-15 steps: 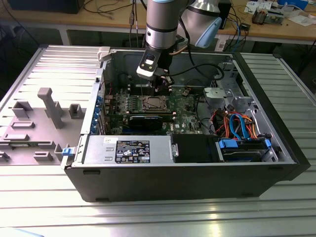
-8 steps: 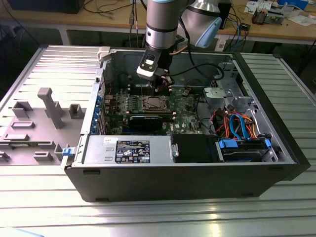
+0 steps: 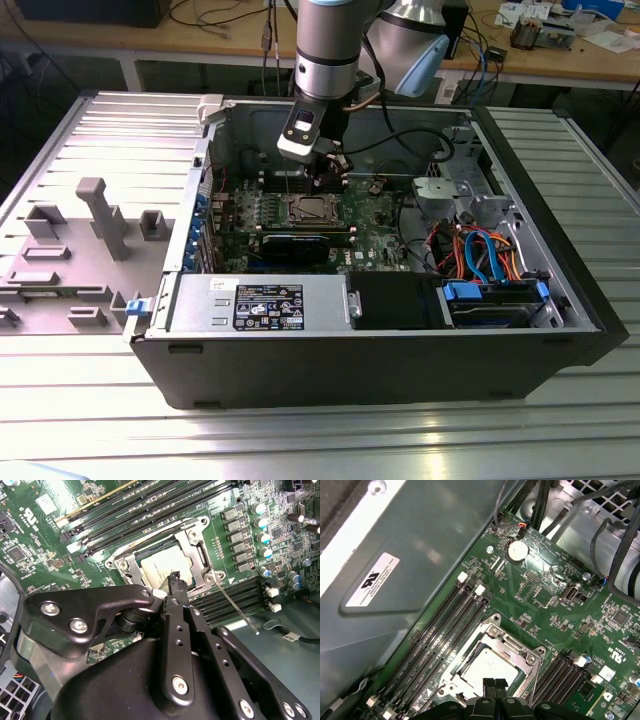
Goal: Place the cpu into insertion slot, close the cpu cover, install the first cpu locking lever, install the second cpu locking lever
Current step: 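Install the first cpu locking lever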
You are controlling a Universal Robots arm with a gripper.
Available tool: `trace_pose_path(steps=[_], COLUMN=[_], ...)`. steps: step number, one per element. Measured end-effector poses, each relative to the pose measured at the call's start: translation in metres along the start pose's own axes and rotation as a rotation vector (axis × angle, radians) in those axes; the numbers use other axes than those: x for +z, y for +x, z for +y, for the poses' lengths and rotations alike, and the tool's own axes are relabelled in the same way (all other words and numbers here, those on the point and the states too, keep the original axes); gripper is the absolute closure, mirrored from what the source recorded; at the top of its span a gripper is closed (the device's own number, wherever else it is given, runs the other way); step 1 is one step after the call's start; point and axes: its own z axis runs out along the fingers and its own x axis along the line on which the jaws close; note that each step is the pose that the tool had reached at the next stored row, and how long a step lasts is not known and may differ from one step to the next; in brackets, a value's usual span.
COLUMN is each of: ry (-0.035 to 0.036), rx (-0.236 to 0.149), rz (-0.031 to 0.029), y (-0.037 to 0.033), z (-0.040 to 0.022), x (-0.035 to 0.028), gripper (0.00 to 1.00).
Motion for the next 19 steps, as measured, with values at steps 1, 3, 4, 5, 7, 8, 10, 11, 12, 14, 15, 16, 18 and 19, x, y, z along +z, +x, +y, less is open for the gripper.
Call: trace_pose_path(steps=[1, 3, 4, 5, 7, 8, 10, 11, 12, 14, 15, 16, 18, 19], ry=[0.0000, 0.0000, 0.0000, 0.0001, 0.0000, 0.0001, 0.0000, 0.0001, 0.0001, 0.0001, 0.0001, 0.0001, 0.0001, 0.0001], rx=[-0.001, -0.002, -0.003, -0.004, -0.005, -0.006, -0.007, -0.008, -0.009, -0.011, -0.012, -0.013, -0.014, -0.015], rz=[0.0000, 0.0000, 0.0000, -0.0001, -0.0001, -0.0001, -0.0002, -0.0001, -0.0001, -0.0002, -0.0001, -0.0002, -0.0002, -0.0002], y=[0.0000, 0.0000, 0.0000, 0.0000, 0.0000, 0.0000, 0.0000, 0.0000, 0.0000, 0.0000, 0.0000, 0.0000, 0.0000, 0.0000], z=[0.0000, 0.0000, 0.0000, 0.0000, 0.0000, 0.0000, 0.0000, 0.0000, 0.0000, 0.0000, 0.0000, 0.0000, 0.0000, 0.0000], x=[0.0000, 0.0000, 0.0000, 0.0000, 0.0000, 0.0000, 0.0000, 0.0000, 0.0000, 0.0000, 0.0000, 0.0000, 0.0000, 0.0000], gripper=[0.89, 0.89, 0.89, 0.89, 0.89, 0.89, 0.89, 0.89, 0.89, 0.89, 0.89, 0.89, 0.89, 0.89])
